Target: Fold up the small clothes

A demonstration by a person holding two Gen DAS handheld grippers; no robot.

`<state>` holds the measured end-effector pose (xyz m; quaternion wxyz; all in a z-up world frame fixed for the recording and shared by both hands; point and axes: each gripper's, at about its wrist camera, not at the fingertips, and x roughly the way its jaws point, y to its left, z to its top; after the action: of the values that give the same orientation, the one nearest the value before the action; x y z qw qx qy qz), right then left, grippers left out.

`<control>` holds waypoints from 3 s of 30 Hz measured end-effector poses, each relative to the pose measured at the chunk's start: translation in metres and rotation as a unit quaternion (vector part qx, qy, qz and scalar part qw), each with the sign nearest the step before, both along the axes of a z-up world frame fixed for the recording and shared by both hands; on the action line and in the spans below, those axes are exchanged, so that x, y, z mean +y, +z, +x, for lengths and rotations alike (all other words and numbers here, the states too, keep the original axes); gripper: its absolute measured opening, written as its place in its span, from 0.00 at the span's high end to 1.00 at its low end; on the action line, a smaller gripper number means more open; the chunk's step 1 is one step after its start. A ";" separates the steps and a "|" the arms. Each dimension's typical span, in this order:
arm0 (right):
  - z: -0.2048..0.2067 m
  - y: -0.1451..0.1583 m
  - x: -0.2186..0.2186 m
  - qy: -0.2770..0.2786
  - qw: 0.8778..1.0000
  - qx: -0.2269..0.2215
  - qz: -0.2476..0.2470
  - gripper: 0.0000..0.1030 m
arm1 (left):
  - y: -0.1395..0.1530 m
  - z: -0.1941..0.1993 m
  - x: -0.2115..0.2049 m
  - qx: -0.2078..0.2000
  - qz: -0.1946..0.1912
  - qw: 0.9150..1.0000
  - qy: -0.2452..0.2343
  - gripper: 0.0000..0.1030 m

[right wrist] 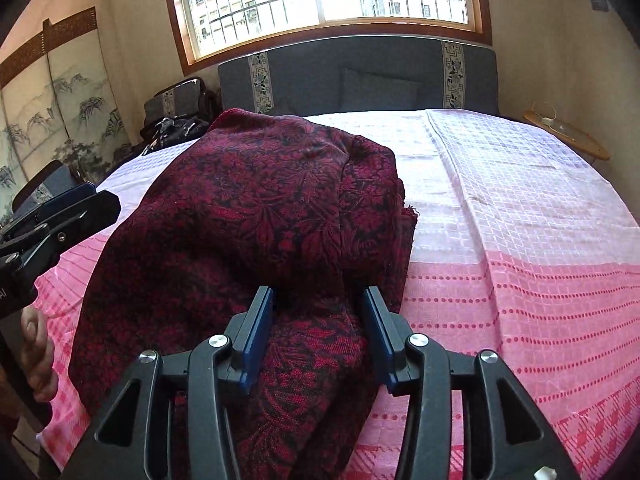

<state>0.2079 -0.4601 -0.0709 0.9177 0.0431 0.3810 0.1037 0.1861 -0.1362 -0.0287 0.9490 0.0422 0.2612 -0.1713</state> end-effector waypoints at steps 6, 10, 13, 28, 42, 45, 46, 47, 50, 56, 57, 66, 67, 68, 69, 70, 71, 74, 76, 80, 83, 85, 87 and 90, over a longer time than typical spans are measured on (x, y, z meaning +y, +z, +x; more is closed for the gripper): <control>0.009 -0.010 -0.019 -0.036 0.998 0.040 0.045 0.25 | 0.000 -0.004 0.010 -0.013 0.017 0.999 0.025 0.08; 0.007 -0.010 -0.020 -0.040 0.998 0.033 0.046 0.24 | -0.002 -0.004 0.020 -0.015 0.021 0.999 0.038 0.07; 0.005 -0.009 -0.020 -0.043 0.998 0.025 0.049 0.23 | -0.005 -0.002 0.026 -0.008 0.018 0.999 0.044 0.06; 0.012 -0.028 -0.072 -0.030 0.969 0.073 0.234 0.17 | -0.044 0.039 0.083 0.146 -0.146 0.978 -0.011 0.06; 0.044 -0.042 -0.068 0.059 0.944 0.138 0.293 0.15 | -0.083 0.063 0.090 0.262 -0.281 0.916 -0.117 0.06; 0.057 -0.042 -0.075 0.065 0.936 0.143 0.315 0.15 | -0.084 0.063 0.084 0.271 -0.282 0.910 -0.137 0.06; 0.059 -0.043 -0.077 0.069 0.934 0.143 0.321 0.15 | -0.085 0.064 0.082 0.276 -0.284 0.907 -0.143 0.06; 0.060 -0.043 -0.077 0.075 0.934 0.146 0.318 0.15 | -0.085 0.064 0.081 0.274 -0.283 0.907 -0.148 0.06; 0.062 -0.041 -0.070 0.093 0.943 0.155 0.280 0.15 | -0.083 0.067 0.069 0.281 -0.279 0.902 -0.173 0.06; 0.065 -0.039 -0.061 0.109 0.940 0.149 0.287 0.14 | -0.082 0.065 0.052 0.276 -0.248 0.910 -0.186 0.06; 0.065 -0.039 -0.061 0.112 0.939 0.145 0.291 0.14 | -0.083 0.064 0.052 0.277 -0.246 0.910 -0.185 0.06; 0.067 -0.039 -0.043 0.136 0.951 0.134 0.245 0.07 | -0.075 0.060 0.034 0.256 -0.182 0.935 -0.162 0.08; 0.067 -0.040 -0.044 0.135 0.950 0.134 0.249 0.07 | -0.075 0.059 0.033 0.253 -0.175 0.938 -0.159 0.08; 0.068 -0.040 -0.044 0.134 0.949 0.133 0.253 0.07 | -0.074 0.058 0.031 0.250 -0.167 0.941 -0.154 0.08; 0.067 -0.040 -0.043 0.132 0.948 0.133 0.257 0.08 | -0.074 0.057 0.029 0.246 -0.160 0.944 -0.150 0.08; 0.067 -0.040 -0.044 0.130 0.948 0.133 0.259 0.08 | -0.073 0.055 0.027 0.242 -0.152 0.947 -0.147 0.09; 0.067 -0.041 -0.045 0.128 0.948 0.132 0.258 0.09 | -0.072 0.053 0.024 0.237 -0.141 0.950 -0.143 0.09; 0.066 -0.041 -0.044 0.126 0.952 0.126 0.250 0.09 | -0.070 0.049 0.020 0.223 -0.119 0.958 -0.135 0.11; 0.066 -0.041 -0.044 0.124 0.952 0.126 0.251 0.09 | -0.070 0.048 0.020 0.219 -0.114 0.960 -0.132 0.12; 0.065 -0.042 -0.047 0.116 0.952 0.128 0.252 0.12 | -0.070 0.046 0.019 0.211 -0.107 0.963 -0.126 0.14; 0.066 -0.044 -0.053 0.103 0.953 0.131 0.253 0.21 | -0.069 0.045 0.015 0.203 -0.100 0.966 -0.123 0.15; 0.066 -0.046 -0.056 0.097 0.951 0.133 0.260 0.28 | -0.068 0.045 0.011 0.200 -0.096 0.967 -0.122 0.15; 0.067 -0.046 -0.057 0.095 0.951 0.136 0.260 0.33 | -0.067 0.045 0.011 0.198 -0.094 0.968 -0.120 0.15; 0.066 -0.044 -0.052 0.099 0.955 0.133 0.246 0.43 | -0.066 0.044 0.007 0.192 -0.088 0.970 -0.118 0.16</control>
<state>0.2737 -0.5118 -0.1152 0.8051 0.2428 0.4644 0.2778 0.2296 -0.1295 -0.0944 0.8541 -0.0448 0.4160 -0.3088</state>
